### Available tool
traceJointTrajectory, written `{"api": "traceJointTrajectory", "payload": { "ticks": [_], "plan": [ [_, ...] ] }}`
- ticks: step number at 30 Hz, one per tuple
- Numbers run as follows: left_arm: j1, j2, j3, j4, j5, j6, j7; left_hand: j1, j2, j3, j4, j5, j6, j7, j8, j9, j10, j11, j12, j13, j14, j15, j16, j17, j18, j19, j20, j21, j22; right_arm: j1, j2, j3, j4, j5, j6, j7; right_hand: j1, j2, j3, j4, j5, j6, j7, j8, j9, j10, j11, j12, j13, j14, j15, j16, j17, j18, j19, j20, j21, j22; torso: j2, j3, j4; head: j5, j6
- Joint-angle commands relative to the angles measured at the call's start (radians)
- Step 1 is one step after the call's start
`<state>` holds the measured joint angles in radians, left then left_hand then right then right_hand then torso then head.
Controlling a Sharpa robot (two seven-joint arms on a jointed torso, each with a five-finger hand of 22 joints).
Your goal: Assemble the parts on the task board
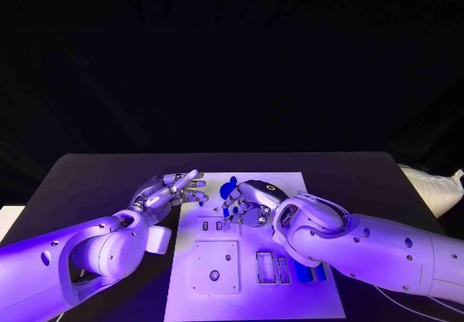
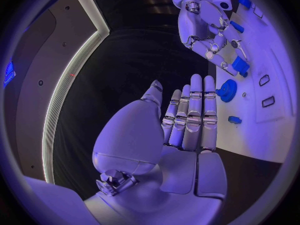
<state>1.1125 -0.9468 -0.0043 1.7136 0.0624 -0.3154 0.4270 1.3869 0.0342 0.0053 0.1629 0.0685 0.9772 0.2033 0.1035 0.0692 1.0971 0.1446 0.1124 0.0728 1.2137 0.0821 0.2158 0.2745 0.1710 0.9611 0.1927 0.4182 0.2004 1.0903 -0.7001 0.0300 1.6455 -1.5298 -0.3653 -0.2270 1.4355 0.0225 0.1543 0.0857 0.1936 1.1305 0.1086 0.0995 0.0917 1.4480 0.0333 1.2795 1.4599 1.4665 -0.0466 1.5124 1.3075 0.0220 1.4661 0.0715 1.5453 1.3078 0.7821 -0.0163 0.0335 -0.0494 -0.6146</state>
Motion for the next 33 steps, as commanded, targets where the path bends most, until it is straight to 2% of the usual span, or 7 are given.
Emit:
{"api": "traceJointTrajectory", "payload": {
  "ticks": [1, 10, 18, 27, 33],
  "plan": [
    [0.0, -0.001, 0.001, -0.001, 0.003, 0.014, 0.015, 0.009, 0.0, 0.0, -0.005, 0.0, 0.001, 0.005, -0.005, 0.0, -0.002, 0.003, -0.007, 0.0, 0.003, 0.007, -0.003, 0.001, 0.011, -0.001, 0.006, 0.002, 0.0, -0.008, 0.016, -0.002, -0.015, -0.056, 0.065, -0.041, -0.009, 0.006, 0.011, 0.003, 0.005, 0.019, -0.015, 0.003, 0.017, 0.012, -0.022, -0.008, -0.077, 0.075, -0.006, -0.006, 0.12, -0.009, 0.063, -0.01, 0.001, 0.213, 0.001, 0.0013, 0.0008, 0.005, -0.005],
    [0.0, -0.003, 0.001, -0.004, 0.003, 0.015, 0.016, 0.009, 0.0, 0.0, -0.005, 0.0, 0.001, 0.005, -0.005, 0.0, -0.002, 0.003, -0.007, 0.0, 0.003, 0.007, -0.003, 0.001, 0.011, -0.001, 0.006, 0.002, 0.0, -0.017, 0.032, -0.005, -0.032, -0.071, 0.111, -0.05, -0.012, 0.005, 0.012, 0.004, 0.006, 0.017, -0.015, 0.001, 0.017, 0.011, -0.021, -0.01, -0.079, 0.074, -0.006, -0.007, 0.118, -0.008, 0.062, -0.01, 0.0, 0.211, 0.0, 0.0019, -0.001, 0.013, -0.012],
    [0.0, -0.006, 0.001, -0.005, 0.003, 0.016, 0.015, 0.009, 0.0, 0.0, -0.005, 0.0, 0.001, 0.005, -0.005, 0.0, -0.002, 0.003, -0.007, 0.0, 0.003, 0.007, -0.003, 0.001, 0.011, -0.001, 0.006, 0.002, 0.0, -0.018, 0.031, -0.005, -0.03, -0.084, 0.142, -0.062, -0.016, 0.001, 0.012, 0.004, 0.005, 0.017, -0.014, 0.0, 0.017, 0.011, -0.021, -0.011, -0.079, 0.074, -0.005, -0.007, 0.118, -0.008, 0.062, -0.009, 0.0, 0.212, 0.001, 0.0029, -0.0023, 0.014, -0.015],
    [0.0, -0.007, 0.001, -0.005, 0.003, 0.016, 0.015, 0.01, 0.0, 0.0, -0.007, 0.0, 0.002, 0.005, -0.006, 0.0, -0.001, 0.003, -0.008, 0.0, 0.004, 0.007, -0.005, 0.003, 0.011, -0.001, 0.006, 0.002, 0.0, -0.019, 0.03, -0.005, -0.028, -0.093, 0.168, -0.077, -0.023, -0.005, 0.012, 0.005, 0.005, 0.016, -0.013, -0.002, 0.017, 0.01, -0.02, -0.012, -0.079, 0.074, -0.004, -0.008, 0.117, -0.008, 0.061, -0.008, -0.001, 0.211, 0.0, 0.0026, -0.0008, 0.015, -0.02],
    [0.0, -0.009, 0.001, -0.005, 0.003, 0.016, 0.014, 0.01, 0.0, 0.0, -0.007, 0.0, 0.002, 0.005, -0.006, 0.0, -0.001, 0.003, -0.008, 0.0, 0.004, 0.007, -0.005, 0.003, 0.011, -0.001, 0.006, 0.002, 0.0, -0.019, 0.024, -0.005, -0.025, -0.098, 0.192, -0.088, -0.034, -0.013, 0.011, 0.007, 0.005, 0.013, -0.011, -0.005, 0.017, 0.009, -0.018, -0.016, -0.081, 0.074, -0.003, -0.01, 0.114, -0.008, 0.06, -0.007, -0.001, 0.209, 0.0, 0.0027, -0.0019, 0.016, -0.023]
  ]
}}
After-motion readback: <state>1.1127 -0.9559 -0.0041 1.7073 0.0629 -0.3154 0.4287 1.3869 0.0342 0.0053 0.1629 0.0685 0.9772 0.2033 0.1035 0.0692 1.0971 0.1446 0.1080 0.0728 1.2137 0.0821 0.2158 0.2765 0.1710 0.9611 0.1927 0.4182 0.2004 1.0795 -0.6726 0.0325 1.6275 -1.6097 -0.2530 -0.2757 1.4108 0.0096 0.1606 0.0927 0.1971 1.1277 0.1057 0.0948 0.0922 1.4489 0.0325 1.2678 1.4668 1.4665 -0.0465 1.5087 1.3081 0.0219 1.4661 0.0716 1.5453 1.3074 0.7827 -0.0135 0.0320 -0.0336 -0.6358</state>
